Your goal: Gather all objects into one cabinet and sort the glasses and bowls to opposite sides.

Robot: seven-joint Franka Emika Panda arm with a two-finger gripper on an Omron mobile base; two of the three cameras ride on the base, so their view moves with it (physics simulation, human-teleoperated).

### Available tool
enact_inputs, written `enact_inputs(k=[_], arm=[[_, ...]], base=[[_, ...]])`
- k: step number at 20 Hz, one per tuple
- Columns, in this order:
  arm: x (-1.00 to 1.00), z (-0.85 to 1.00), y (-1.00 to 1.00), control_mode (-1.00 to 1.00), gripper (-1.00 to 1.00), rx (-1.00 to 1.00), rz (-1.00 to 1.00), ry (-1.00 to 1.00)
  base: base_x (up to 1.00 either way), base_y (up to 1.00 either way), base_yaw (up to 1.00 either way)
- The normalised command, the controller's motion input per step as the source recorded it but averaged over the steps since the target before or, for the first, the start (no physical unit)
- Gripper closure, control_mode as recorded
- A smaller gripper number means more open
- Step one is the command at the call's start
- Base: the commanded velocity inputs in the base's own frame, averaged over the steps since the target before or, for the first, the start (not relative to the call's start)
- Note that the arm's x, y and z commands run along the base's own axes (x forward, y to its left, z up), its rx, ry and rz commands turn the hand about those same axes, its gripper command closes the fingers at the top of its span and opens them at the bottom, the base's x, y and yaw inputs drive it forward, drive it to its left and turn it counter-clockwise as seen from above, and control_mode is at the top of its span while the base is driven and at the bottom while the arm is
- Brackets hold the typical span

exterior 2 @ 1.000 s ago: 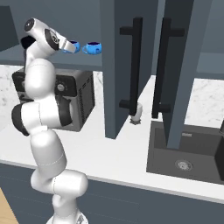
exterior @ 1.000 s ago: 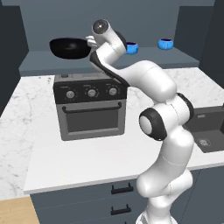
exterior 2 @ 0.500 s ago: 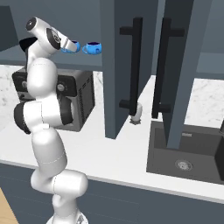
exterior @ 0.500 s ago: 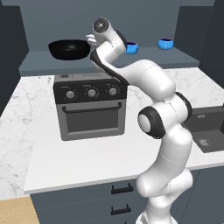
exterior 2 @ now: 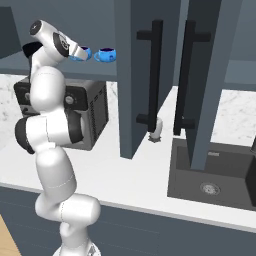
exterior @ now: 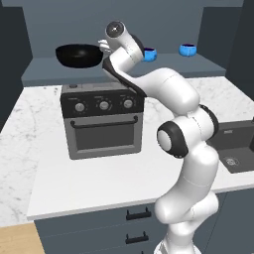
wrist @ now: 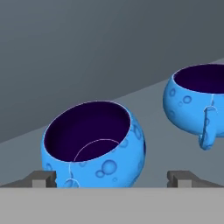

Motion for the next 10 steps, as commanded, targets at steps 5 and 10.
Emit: enact_inputs(k=[5,10], arm=[[0.00,-0.20,-0.02,-1.00,-1.00,0.00,0.00,0.00],[-0.02,-0.18,-0.06,-1.00,-1.00,0.00,0.00,0.00]], base=[[0.00,0.00,0.00],[0.00,0.00,0.00]])
